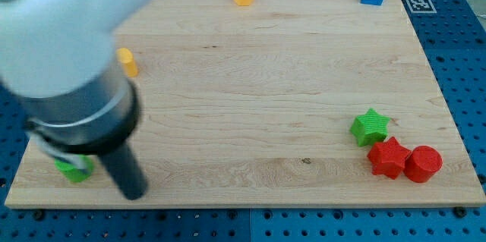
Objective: Move the green circle towards the bottom center of the board
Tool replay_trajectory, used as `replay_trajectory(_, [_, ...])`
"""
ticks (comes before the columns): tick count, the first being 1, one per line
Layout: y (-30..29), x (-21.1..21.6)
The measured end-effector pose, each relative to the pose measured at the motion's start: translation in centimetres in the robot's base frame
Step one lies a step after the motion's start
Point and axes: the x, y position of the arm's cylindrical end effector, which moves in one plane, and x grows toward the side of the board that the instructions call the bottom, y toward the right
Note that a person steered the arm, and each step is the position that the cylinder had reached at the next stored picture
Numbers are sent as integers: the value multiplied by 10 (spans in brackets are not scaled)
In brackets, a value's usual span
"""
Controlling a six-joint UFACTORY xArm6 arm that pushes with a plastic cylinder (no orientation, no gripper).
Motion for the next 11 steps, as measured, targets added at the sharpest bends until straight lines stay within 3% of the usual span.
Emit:
replay_trajectory(1, [-61,0])
replay_trajectory(3, [-117,-1])
replay_trajectory(4, [-120,-28])
replay_trajectory(6, [-113,-28])
replay_trajectory(9, [-32,-27])
replay_trajectory(11, [-27,-38])
